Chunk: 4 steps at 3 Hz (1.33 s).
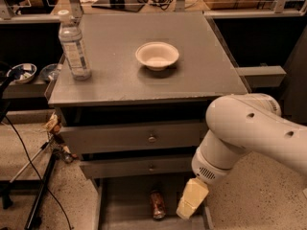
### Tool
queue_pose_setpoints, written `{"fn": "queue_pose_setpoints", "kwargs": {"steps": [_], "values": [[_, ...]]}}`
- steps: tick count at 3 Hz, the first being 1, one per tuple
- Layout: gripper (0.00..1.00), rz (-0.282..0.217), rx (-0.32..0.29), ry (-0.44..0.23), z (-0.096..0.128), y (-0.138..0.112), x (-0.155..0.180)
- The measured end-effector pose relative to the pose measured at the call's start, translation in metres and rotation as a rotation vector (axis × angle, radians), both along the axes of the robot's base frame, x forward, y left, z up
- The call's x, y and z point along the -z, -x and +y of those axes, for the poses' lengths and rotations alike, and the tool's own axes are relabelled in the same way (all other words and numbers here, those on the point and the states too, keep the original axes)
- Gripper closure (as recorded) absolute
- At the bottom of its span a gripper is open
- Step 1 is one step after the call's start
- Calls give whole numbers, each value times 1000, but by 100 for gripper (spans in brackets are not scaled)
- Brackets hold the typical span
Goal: Pick coke can from bottom drawer and place on counter
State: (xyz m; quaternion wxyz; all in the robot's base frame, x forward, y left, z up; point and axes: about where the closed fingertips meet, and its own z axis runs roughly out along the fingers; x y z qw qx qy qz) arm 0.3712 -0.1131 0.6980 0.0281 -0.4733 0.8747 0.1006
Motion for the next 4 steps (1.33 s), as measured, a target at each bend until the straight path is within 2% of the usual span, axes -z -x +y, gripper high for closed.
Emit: {"fn": "queue_pose_setpoints", "kwargs": {"steps": [1,2,3,4], "values": [[0,6,19,17,-3,3,9],[0,41,69,20,-6,4,38],[0,133,92,39,0,15,94],[0,137,99,39,1,15,96]]}}
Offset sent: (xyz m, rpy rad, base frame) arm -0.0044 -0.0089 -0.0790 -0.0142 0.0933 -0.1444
